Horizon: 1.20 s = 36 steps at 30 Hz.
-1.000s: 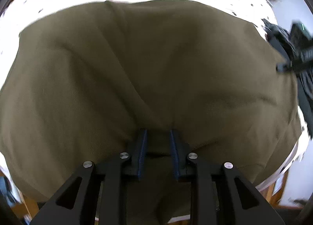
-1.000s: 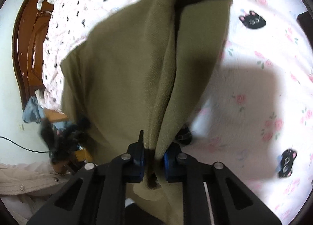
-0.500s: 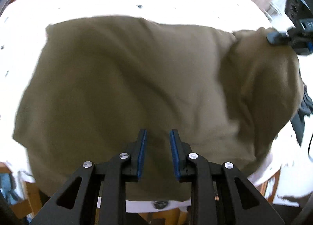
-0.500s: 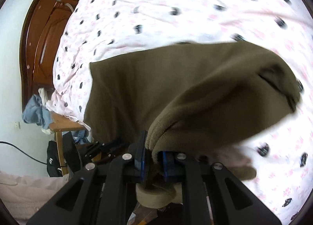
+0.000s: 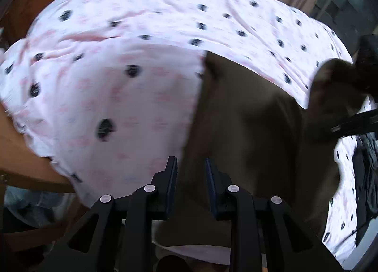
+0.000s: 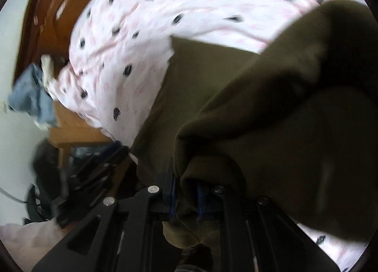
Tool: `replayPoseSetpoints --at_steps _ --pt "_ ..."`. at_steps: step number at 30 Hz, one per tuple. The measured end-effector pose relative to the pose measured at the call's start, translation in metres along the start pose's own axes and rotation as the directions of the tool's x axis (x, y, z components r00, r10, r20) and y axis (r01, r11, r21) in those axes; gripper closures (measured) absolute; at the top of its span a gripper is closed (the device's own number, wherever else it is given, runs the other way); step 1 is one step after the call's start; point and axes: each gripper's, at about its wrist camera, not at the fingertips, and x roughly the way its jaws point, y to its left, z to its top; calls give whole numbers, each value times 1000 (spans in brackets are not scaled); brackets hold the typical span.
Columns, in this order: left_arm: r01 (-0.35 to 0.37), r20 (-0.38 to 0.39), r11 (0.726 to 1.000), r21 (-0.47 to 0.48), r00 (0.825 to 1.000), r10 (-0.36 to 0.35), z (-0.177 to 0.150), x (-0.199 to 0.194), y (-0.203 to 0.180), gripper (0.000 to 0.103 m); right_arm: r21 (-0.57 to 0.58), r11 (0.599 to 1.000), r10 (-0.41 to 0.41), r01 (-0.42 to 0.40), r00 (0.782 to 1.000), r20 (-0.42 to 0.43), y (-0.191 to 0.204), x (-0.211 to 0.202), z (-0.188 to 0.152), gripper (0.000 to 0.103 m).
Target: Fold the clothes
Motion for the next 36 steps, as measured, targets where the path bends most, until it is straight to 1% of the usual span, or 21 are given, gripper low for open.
replayPoseSetpoints --at_steps 1,4,6,8,9,10,11,14,15,17,21,23,24,26,28,30,31,32,33,34,36 --pt "-4 3 1000 -17 1000 4 0 -1 14 82 -5 1000 -10 10 1000 -23 10 16 7 89" --pt "-14 7 999 -52 1000 14 1 3 32 82 -15 999 -40 39 996 -84 37 66 23 89" --pt "-13 9 998 -69 1000 14 -2 2 41 82 -29 996 -92 89 990 -106 51 88 28 83" --pt "-8 12 997 -83 1000 9 -6 -1 48 82 -30 990 -138 136 983 -121 62 105 31 68" --pt "-5 13 996 -88 1000 6 -7 -3 52 82 -27 987 -158 156 979 -127 65 112 31 64" --pt "-2 15 996 -93 1000 3 -8 -4 55 82 -18 985 -170 169 977 -130 67 115 31 58" --pt "0 16 995 -97 1000 1 -8 -4 56 82 -10 984 -179 180 975 -133 68 118 31 49" --pt "-8 22 994 -105 1000 11 -9 -6 58 82 -32 971 -241 239 961 -137 82 121 29 43" --pt "-16 26 994 -109 999 19 -9 -8 60 82 -47 965 -262 258 955 -137 88 120 27 42" --pt "-23 30 992 -123 999 27 -9 -12 64 82 -70 961 -275 267 951 -139 102 114 23 35" --pt "-27 42 993 -117 999 32 -3 -18 67 82 -114 968 -238 223 962 -136 125 88 17 35" --pt "-28 51 994 -106 998 34 2 -20 67 82 -158 967 -217 199 970 -107 127 63 12 34" --pt "-29 59 995 -91 998 34 7 -20 65 82 -200 959 -223 200 970 -96 128 55 8 34" --pt "-25 78 997 -69 996 31 18 -20 61 82 -333 919 -245 213 968 -59 134 39 -4 34" --pt "-20 100 998 -53 995 25 31 -18 57 82 -476 843 -283 251 959 6 141 25 -18 34" --pt "-7 123 999 -34 992 12 47 -17 55 82 -549 789 -300 276 953 47 143 22 -26 32" --pt "3 134 1000 -22 991 0 57 -15 53 82 -564 780 -300 272 953 45 144 25 -28 32" --pt "14 145 1000 -9 989 -13 67 -14 52 82 -567 787 -273 244 961 35 145 26 -28 32" --pt "44 150 999 12 988 -46 80 -12 50 82 -569 797 -228 202 973 26 146 27 -31 32" --pt "92 143 995 37 985 -96 93 -9 47 82 -574 803 -182 161 983 21 145 25 -34 32" --pt "192 101 977 91 974 -201 113 -1 36 82 -592 795 -144 133 989 28 136 20 -43 32"
